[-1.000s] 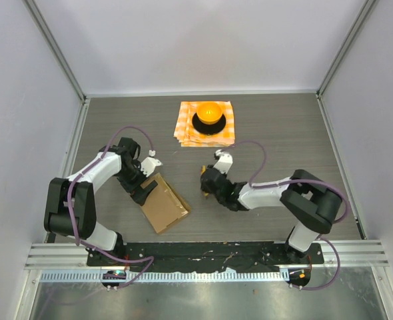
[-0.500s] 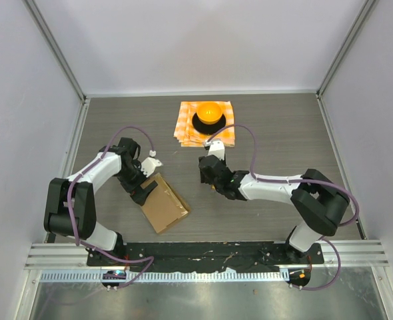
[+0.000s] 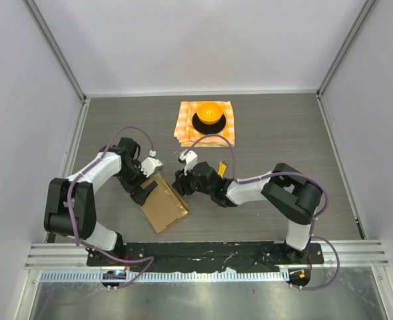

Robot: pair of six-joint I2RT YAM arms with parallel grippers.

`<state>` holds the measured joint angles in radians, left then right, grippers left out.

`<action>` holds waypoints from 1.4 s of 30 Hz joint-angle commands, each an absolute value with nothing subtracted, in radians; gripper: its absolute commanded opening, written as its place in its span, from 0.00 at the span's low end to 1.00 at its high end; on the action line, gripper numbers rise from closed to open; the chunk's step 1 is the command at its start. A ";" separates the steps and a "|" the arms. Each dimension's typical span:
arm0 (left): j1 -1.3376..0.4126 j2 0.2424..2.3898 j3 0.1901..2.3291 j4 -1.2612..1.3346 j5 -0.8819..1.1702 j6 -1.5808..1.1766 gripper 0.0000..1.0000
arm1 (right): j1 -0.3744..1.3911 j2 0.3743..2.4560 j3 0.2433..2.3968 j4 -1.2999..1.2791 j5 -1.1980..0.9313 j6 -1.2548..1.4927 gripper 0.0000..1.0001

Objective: Unpack the express box

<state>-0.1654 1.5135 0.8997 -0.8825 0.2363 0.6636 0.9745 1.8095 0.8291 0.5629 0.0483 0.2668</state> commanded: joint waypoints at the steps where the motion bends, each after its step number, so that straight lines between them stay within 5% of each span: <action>1: -0.163 1.549 0.841 -0.808 0.075 0.744 1.00 | 0.968 1.830 0.884 0.712 -0.115 0.279 0.46; 42: -0.163 1.545 0.827 -0.811 0.086 0.742 1.00 | 0.936 1.858 0.821 0.598 -0.110 0.262 0.35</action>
<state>-0.1658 1.5085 0.8948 -0.8787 0.2367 0.6636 0.9474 1.8992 0.8574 0.6472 -0.1337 0.2893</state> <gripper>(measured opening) 0.997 0.356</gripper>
